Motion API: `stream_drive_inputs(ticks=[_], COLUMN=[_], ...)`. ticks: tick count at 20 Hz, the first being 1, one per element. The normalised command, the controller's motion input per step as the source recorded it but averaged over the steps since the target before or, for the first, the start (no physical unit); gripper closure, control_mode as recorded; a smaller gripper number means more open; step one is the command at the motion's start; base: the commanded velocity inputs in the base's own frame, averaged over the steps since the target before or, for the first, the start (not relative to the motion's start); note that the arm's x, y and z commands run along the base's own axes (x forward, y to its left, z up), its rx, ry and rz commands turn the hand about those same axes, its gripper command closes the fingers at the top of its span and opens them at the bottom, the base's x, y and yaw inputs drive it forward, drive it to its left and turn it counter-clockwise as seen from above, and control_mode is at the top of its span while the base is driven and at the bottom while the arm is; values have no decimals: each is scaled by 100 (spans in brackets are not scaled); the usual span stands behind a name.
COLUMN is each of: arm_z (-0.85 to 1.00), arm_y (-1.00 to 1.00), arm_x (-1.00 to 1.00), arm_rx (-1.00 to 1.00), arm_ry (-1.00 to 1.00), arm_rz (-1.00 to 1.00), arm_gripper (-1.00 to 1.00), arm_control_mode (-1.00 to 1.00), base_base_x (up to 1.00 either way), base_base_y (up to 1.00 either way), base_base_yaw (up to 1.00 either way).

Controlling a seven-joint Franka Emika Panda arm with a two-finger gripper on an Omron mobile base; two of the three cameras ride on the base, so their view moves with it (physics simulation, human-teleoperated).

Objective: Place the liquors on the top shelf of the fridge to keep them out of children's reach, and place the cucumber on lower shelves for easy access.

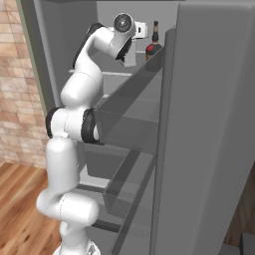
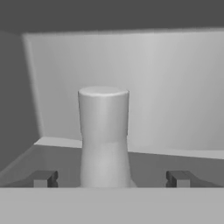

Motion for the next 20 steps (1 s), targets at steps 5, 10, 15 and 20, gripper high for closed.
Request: stream_drive_inputs(ticks=[5,10,15,20], arm_z=[0,0,0,0], arm_y=[-7,-3,10,30], arm_x=[-1,-18,-14,-8], arm_rx=[-2,-4,-5,-5], arm_ry=[0,0,0,0], arm_rz=[-8,-11,-8,-5], arm_gripper=[-100,-100,-100,-100], arm_control_mode=[-100,-100,-100,-100], base_base_x=[0,0,0,0], base_base_y=[0,0,0,0], base_base_yaw=[0,0,0,0])
